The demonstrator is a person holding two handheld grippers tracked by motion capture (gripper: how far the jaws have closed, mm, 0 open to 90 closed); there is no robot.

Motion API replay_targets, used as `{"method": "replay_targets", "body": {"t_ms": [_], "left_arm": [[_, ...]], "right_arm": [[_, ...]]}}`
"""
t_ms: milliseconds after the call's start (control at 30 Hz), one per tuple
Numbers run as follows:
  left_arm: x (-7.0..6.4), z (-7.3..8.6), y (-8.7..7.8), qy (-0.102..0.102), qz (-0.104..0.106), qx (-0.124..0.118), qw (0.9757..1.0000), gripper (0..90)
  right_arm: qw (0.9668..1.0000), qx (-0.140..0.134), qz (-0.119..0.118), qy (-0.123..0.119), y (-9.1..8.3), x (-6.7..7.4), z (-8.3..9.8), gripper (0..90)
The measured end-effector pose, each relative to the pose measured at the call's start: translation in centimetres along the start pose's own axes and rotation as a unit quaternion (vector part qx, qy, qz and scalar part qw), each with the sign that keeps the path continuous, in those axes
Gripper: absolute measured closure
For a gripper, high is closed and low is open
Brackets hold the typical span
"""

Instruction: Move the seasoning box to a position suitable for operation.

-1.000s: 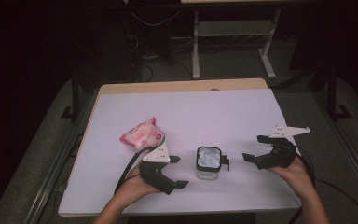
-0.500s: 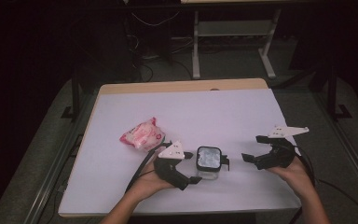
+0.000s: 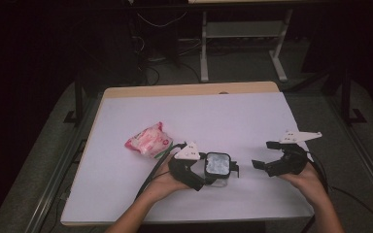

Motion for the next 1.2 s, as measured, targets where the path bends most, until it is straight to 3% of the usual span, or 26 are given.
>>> {"method": "replay_targets", "body": {"t_ms": [367,1200], "left_arm": [[-0.1,-0.2,0.3,0.006,-0.001,-0.001,1.0,11.8],[-0.5,-0.7,-0.9,0.01,0.002,-0.014,0.9999,15.3]], "right_arm": [[1.0,0.0,-0.005,-0.004,0.1,0.2,-0.1,2.6],[1.0,-0.002,-0.006,-0.003,0.1,0.1,-0.2,2.7]]}}
Point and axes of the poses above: each handheld gripper's, and its own axes: y roughly forward along the jaws, z roughly out of its underside, x roughly to its left, the point moved 7 cm from there along y, roughly forward along the jaws, and after that the axes turned 11 degrees about x, right-handed, at the moved point
